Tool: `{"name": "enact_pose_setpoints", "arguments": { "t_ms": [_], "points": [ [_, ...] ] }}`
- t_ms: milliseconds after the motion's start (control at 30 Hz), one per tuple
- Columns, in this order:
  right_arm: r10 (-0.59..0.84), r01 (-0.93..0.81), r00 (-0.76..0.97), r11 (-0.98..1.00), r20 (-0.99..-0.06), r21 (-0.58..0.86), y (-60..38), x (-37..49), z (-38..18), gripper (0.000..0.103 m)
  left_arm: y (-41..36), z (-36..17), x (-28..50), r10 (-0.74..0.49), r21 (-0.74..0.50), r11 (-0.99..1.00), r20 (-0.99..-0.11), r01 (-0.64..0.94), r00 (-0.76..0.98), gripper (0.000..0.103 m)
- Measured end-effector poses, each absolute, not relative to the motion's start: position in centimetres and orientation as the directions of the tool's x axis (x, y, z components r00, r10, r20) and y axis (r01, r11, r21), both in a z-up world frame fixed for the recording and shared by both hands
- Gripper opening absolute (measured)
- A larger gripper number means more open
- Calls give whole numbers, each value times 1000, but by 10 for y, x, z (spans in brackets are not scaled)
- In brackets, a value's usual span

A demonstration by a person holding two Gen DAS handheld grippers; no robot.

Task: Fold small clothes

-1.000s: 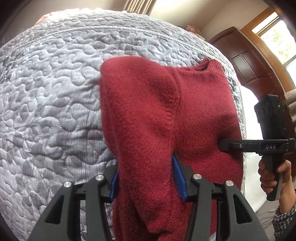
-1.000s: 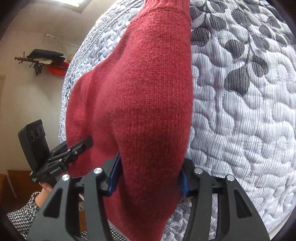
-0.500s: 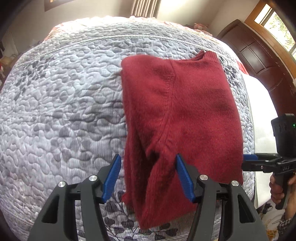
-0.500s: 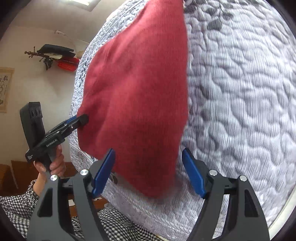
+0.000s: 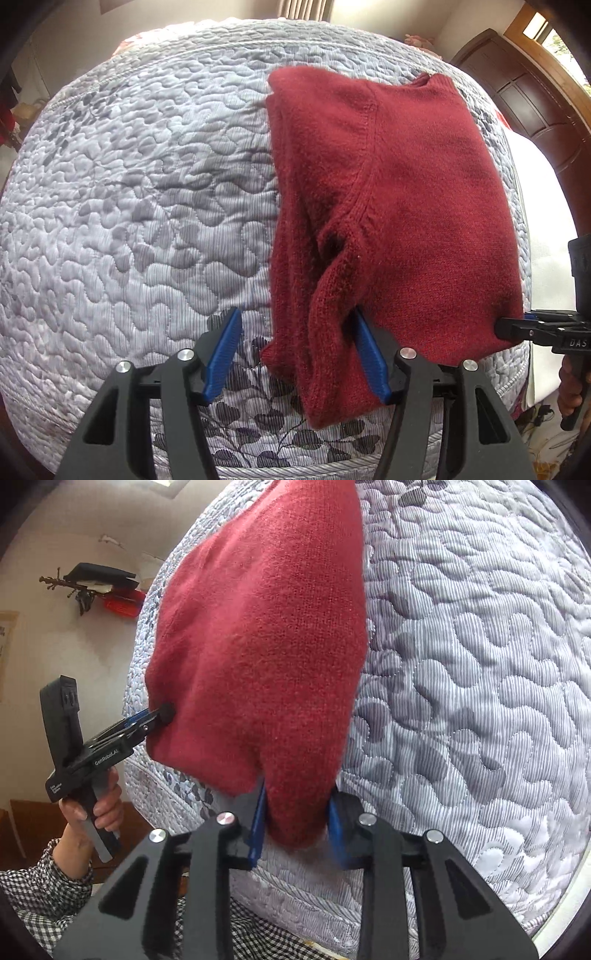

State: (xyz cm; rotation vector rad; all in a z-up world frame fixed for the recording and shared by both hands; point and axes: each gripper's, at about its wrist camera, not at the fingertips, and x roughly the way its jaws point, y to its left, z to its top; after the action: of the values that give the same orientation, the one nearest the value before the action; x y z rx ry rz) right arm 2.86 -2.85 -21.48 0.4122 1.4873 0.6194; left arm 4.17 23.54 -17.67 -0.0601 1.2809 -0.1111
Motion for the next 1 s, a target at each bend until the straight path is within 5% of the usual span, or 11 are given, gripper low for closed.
{"name": "enact_pose_setpoints", "arguments": {
  "t_ms": [667, 733, 800, 833, 1000],
  "points": [
    [576, -62, -19, 815, -817, 576, -27, 29, -247, 33, 238, -206, 36, -95, -100, 995, -955, -1, 282, 76],
    [559, -66, -16, 827, -829, 559, -29, 30, -240, 41, 237, -200, 34, -79, -83, 997, -955, -4, 287, 76],
    [510, -86, 15, 858, -860, 507, -32, 29, -223, 63, 234, -186, 29, -52, -53, 999, -953, 3, 297, 76],
    [485, -100, 40, 872, -874, 479, -33, 28, -211, 65, 232, -178, 25, -32, -31, 999, -952, 10, 305, 75],
    [374, -150, 134, 923, -918, 354, -33, 22, -163, 91, 220, -141, 9, 19, 28, 999, -944, 24, 328, 87]
  ]
}}
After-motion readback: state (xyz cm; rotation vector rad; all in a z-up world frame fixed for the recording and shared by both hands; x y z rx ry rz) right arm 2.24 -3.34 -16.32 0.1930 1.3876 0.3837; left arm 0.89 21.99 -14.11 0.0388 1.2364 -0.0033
